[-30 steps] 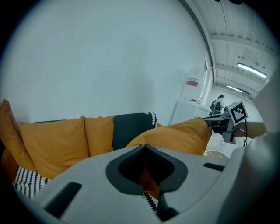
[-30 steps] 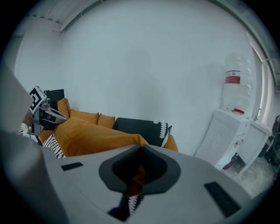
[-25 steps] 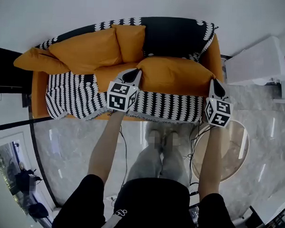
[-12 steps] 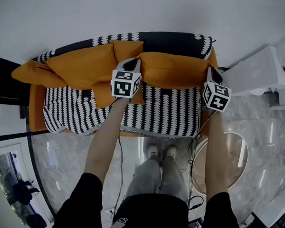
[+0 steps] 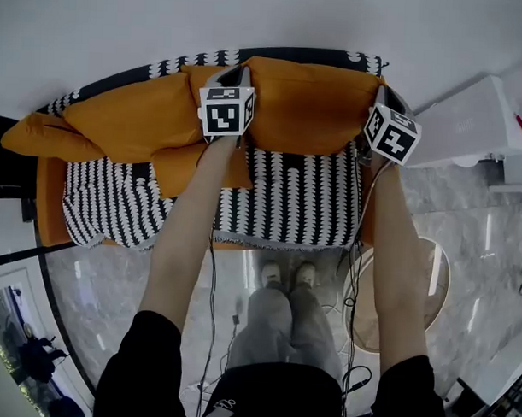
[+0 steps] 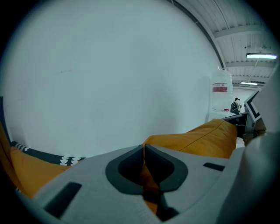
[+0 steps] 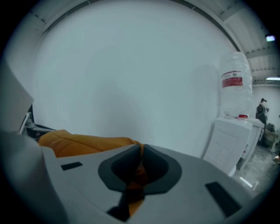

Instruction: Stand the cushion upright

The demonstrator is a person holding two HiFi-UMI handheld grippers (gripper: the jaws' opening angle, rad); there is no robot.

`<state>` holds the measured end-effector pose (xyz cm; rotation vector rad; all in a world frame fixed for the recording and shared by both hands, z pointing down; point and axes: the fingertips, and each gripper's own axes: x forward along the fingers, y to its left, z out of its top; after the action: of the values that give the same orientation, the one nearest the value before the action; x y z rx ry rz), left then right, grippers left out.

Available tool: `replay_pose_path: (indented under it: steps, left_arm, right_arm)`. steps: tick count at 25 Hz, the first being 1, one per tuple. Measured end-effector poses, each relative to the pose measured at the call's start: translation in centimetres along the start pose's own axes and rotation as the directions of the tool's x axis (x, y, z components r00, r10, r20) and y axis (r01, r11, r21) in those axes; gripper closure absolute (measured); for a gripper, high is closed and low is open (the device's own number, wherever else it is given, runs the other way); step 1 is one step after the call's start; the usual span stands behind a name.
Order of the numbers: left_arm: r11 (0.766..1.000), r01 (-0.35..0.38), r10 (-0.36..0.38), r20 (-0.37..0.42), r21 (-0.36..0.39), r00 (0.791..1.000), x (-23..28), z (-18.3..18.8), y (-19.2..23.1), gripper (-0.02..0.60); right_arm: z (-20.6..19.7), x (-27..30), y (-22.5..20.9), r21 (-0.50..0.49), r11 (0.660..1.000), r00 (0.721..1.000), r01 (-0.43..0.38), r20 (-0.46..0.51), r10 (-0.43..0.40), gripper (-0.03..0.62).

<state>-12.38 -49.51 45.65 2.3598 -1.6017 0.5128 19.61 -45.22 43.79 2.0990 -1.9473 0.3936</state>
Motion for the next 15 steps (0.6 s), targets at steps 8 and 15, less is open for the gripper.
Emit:
replay_pose_path:
  steps: [8,15]
  left_arm:
    - [0.999,-0.036,0.037,0.030,-0.030,0.999,-0.4,3.0,2.2,0.563]
    - [0.998,-0.039,0.042,0.048,-0.052,0.998,-4.7,4.3,1.2,0.563]
  right_arm:
    - [2.7,-4.4,0.8,0.032,0.996,0.994,-0.089,0.072,0.087,0.576]
    - [0.4,-9.4,0.2,0.076,0.988,0.990,-0.137,0.044,0.134,0.577]
